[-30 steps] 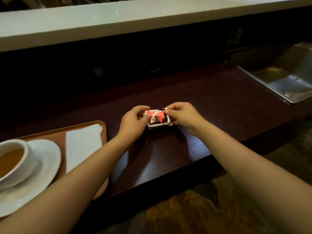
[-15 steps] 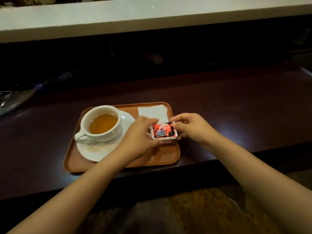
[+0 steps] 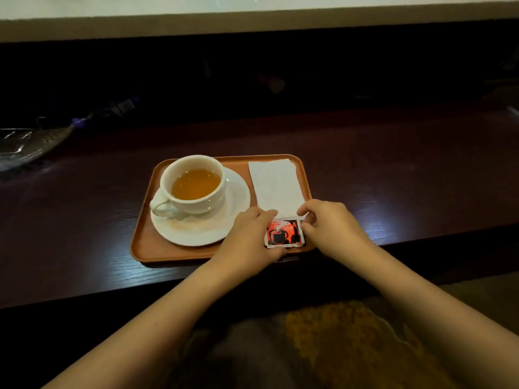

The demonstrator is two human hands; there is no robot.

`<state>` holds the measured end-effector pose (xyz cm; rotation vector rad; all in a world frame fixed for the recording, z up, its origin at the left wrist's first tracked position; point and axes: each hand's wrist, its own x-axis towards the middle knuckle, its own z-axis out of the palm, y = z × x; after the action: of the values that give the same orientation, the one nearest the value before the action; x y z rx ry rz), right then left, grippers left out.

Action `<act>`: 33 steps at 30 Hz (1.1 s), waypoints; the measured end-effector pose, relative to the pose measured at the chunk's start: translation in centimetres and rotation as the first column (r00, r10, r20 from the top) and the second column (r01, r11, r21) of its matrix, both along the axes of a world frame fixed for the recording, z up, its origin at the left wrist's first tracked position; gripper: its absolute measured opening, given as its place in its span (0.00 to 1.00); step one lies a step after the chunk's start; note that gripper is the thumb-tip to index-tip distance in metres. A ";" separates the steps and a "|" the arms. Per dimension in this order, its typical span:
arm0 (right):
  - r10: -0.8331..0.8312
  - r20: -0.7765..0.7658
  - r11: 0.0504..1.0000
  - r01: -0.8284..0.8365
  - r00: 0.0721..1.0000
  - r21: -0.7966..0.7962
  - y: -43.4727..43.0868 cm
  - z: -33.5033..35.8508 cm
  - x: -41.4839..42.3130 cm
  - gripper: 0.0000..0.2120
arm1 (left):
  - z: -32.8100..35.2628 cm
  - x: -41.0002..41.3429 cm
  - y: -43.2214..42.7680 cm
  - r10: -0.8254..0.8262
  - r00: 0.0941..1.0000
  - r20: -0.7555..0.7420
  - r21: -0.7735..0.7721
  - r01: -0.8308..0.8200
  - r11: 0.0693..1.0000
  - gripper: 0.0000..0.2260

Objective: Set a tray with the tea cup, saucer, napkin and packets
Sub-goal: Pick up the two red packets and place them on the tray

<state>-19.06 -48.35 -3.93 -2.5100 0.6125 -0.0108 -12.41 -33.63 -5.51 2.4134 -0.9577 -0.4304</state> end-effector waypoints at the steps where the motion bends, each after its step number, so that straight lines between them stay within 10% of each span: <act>1: 0.004 -0.001 1.000 -0.004 1.000 -0.017 -0.1 0.2 -0.1 0.13 | 0.1 -0.1 0.1 -0.003 1.000 0.000 0.014 0.003 1.000 0.31; 17: 0.030 0.037 0.997 -0.032 0.999 0.065 0.2 -0.8 -1.3 0.16 | 0.8 -1.0 -0.1 0.211 0.933 -0.292 -0.132 -0.258 0.957 0.27; 33: 0.235 0.164 0.968 -0.215 0.958 -0.132 -3.2 -0.2 3.0 0.18 | 2.5 0.4 -2.3 0.288 0.958 -0.011 -0.213 -0.284 0.935 0.22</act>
<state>-16.08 -51.53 -4.18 -2.6370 0.2568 -0.1894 -12.02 -35.92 -3.05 2.3140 -0.6099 -0.1867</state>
